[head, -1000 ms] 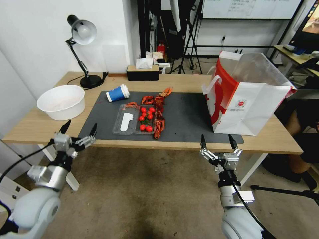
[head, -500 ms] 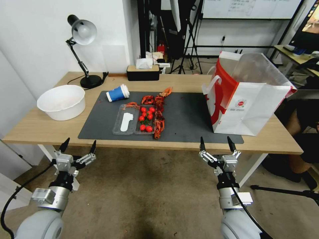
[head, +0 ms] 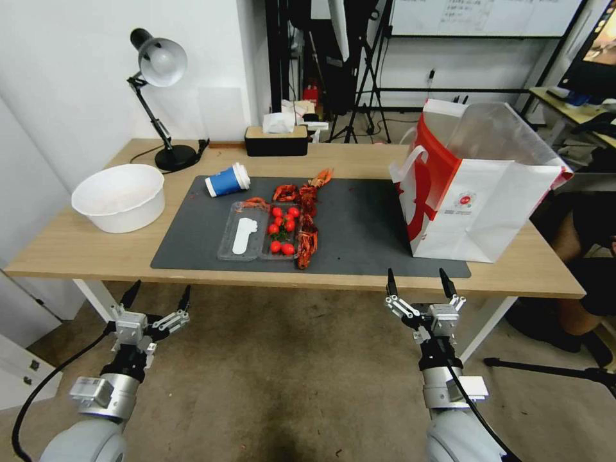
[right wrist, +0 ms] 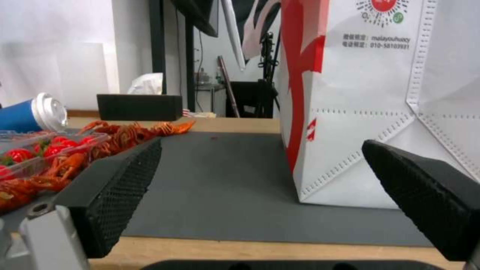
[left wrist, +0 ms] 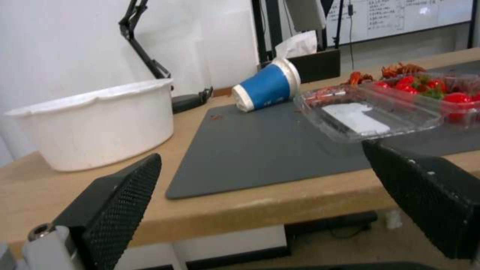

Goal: Pick up the trash from the table and place it into the takeout bag.

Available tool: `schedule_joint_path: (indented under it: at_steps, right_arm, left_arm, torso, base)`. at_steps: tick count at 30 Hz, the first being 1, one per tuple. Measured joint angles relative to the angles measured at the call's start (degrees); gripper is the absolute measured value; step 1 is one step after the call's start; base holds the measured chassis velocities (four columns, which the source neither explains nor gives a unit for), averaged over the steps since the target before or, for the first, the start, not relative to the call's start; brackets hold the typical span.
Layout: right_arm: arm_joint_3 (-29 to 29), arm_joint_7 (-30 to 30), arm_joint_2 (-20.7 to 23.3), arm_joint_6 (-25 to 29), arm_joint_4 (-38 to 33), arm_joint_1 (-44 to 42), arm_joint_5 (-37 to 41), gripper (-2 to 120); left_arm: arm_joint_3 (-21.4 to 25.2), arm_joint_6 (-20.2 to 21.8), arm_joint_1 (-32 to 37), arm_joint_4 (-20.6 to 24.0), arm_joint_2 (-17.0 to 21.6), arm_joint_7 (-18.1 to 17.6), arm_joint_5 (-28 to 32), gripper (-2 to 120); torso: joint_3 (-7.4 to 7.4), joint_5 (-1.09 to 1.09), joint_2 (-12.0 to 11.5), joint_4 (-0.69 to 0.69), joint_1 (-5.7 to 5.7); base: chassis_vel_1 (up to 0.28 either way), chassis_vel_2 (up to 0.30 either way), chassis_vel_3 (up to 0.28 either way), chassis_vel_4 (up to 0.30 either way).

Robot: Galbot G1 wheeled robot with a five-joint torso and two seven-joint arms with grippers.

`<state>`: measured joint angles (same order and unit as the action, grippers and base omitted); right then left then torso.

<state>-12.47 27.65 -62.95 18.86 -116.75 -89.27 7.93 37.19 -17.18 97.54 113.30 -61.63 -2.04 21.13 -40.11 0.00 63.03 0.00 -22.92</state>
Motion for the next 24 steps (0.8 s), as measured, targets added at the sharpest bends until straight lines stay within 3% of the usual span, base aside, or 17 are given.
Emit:
schedule_joint_path:
  at_steps: [4, 6, 11, 13, 19, 24]
  right_arm:
    - [-0.1, 0.1, -0.2, 0.1, 0.1, -0.4, -0.3, 100]
    - [-0.3, 0.2, -0.5, 0.1, 0.0, -0.4, -0.6, 100]
    - [-0.5, 0.3, -0.7, 0.0, -0.2, -0.7, -0.8, 100]
    - [-0.8, 0.4, -0.9, 0.0, -0.3, -1.0, -1.0, 100]
    - [-1.2, 0.4, -1.4, -0.2, -0.3, -1.5, -1.4, 100]
    - [-1.3, 0.4, -1.9, -0.4, -0.1, -1.7, -1.6, 100]
  left_arm:
    - [-0.7, 0.7, -2.0, -0.1, 1.4, 0.6, -0.2, 100]
    - [-3.6, 2.9, -7.3, -0.9, 5.8, 1.3, 0.0, 100]
    - [-7.2, 4.2, -12.6, -2.3, 11.2, 2.0, 1.5, 100]
    - [-9.9, 4.7, -17.7, -4.3, 15.1, 3.8, 3.6, 100]
    - [-13.9, 5.1, -25.9, -8.6, 19.4, 7.3, 7.1, 100]
    - [-19.9, 5.1, -34.3, -14.5, 22.5, 11.2, 11.2, 100]
  torso:
    - [0.00, 0.00, 0.0, 0.01, 0.00]
    - [0.00, -0.01, 0.0, 0.00, 0.00]
    - [0.00, 0.00, 0.0, -0.01, 0.00]
    - [0.00, 0.00, 0.0, 0.01, 0.00]
    - [-0.01, -0.01, 0.0, 0.00, 0.00]
    - [-0.01, -0.02, 0.0, 0.01, 0.00]
  base:
    - [0.000, 0.000, 0.000, 0.000]
    - [0.000, 0.000, 0.000, 0.000]
    - [0.000, 0.000, 0.000, 0.000]
    - [0.000, 0.000, 0.000, 0.000]
    - [0.000, 0.000, 0.000, 0.000]
    - [0.000, 0.000, 0.000, 0.000]
